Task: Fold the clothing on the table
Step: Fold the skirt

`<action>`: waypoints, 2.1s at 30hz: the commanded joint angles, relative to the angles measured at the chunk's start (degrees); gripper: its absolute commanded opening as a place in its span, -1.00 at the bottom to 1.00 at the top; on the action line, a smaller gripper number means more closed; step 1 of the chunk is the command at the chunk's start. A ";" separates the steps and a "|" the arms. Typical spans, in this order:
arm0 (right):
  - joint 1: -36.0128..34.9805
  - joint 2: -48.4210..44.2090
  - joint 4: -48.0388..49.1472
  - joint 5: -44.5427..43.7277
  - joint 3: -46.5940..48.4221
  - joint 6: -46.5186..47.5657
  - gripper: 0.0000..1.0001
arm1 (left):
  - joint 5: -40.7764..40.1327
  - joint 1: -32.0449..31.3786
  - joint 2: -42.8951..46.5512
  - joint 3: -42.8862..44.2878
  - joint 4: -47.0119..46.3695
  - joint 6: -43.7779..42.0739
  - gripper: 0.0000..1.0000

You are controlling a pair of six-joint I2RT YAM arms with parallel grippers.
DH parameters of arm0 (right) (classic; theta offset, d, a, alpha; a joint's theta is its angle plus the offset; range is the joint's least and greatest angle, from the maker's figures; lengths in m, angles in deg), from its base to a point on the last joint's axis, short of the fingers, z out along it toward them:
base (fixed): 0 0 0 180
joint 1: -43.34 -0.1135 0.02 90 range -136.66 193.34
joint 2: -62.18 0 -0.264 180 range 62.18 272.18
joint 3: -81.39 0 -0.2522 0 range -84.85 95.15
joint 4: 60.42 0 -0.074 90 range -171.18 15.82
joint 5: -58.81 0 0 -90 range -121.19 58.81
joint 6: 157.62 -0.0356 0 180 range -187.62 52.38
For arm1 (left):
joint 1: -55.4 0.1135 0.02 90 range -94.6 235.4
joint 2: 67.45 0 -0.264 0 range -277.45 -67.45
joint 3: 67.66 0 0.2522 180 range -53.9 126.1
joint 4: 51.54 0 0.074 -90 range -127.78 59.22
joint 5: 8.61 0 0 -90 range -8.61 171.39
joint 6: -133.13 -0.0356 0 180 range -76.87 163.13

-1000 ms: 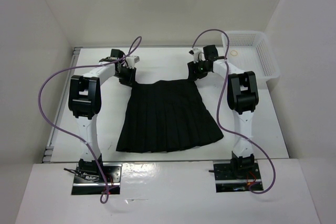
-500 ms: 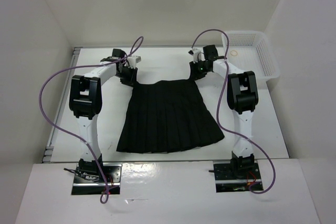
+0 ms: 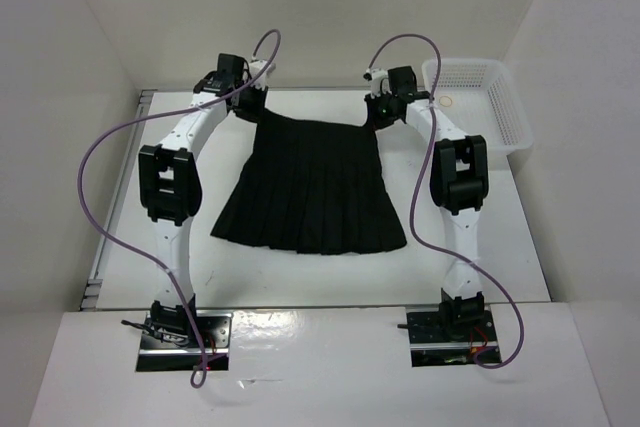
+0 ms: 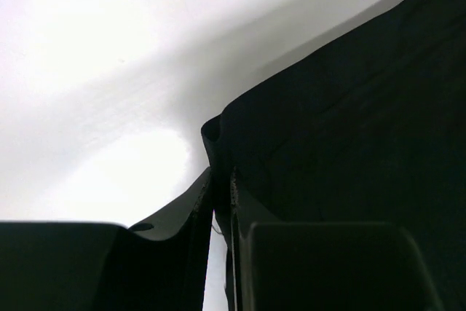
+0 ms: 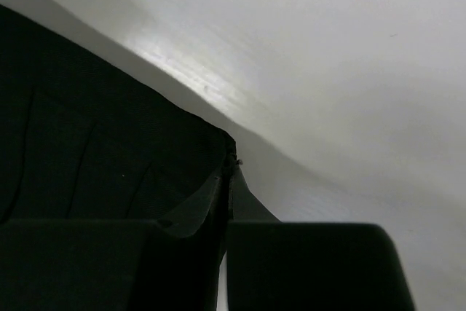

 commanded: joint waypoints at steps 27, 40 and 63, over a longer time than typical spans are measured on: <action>-4.71 -50.32 -8.11 0.71 -37.37 25.57 -1.00 | 2.49 0.29 43.40 -41.28 -5.57 -19.92 -0.64; -17.90 -55.60 -20.95 -3.51 -47.76 33.41 -1.00 | 2.22 0.29 47.28 -51.49 -2.41 -23.53 -0.64; -29.05 -51.40 -36.15 -4.64 -47.59 37.90 -0.15 | 6.62 0.29 71.27 -59.66 5.95 -29.25 -0.54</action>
